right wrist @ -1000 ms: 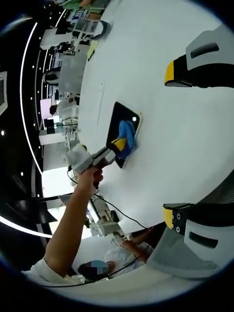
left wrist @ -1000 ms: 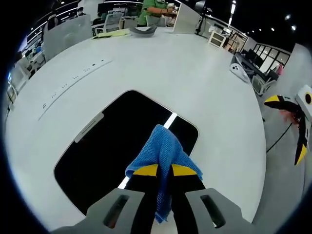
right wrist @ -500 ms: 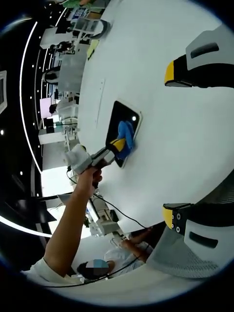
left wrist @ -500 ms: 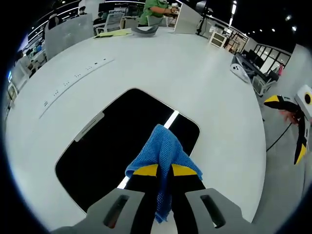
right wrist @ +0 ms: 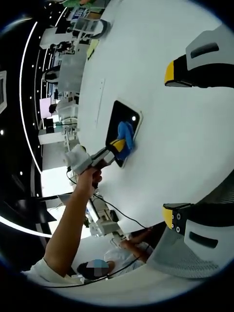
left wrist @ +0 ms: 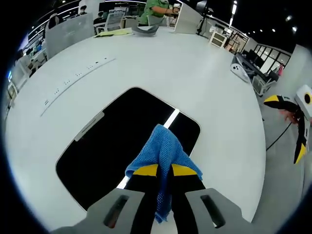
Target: Wipe the mirror surface with the cleaning cloth until all visible marks leave the cleaned area.
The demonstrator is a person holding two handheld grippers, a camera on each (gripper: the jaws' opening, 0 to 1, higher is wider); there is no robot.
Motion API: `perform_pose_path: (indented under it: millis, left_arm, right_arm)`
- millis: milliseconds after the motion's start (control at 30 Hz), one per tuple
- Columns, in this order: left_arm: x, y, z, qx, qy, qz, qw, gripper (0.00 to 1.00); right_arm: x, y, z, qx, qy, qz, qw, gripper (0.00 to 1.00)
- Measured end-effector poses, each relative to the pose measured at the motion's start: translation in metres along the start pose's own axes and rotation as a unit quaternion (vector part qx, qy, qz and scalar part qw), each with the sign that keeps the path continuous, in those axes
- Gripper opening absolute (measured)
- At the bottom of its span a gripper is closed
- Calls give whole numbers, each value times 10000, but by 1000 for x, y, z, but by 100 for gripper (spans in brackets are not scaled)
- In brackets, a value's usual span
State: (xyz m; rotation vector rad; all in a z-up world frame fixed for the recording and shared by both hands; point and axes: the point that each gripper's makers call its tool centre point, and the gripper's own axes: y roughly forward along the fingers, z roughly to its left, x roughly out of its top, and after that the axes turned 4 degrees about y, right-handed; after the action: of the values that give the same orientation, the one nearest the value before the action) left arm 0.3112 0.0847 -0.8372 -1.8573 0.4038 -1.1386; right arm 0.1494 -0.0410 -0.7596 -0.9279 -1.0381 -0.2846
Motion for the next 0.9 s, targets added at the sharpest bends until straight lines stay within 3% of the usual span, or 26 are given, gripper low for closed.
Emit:
perform_pose_path:
  millis: [900]
  left_arm:
    - [-7,-5,3,32,-38,20,10000,6]
  right_arm:
    - [1,-1,0,20,-32,6,10000,99]
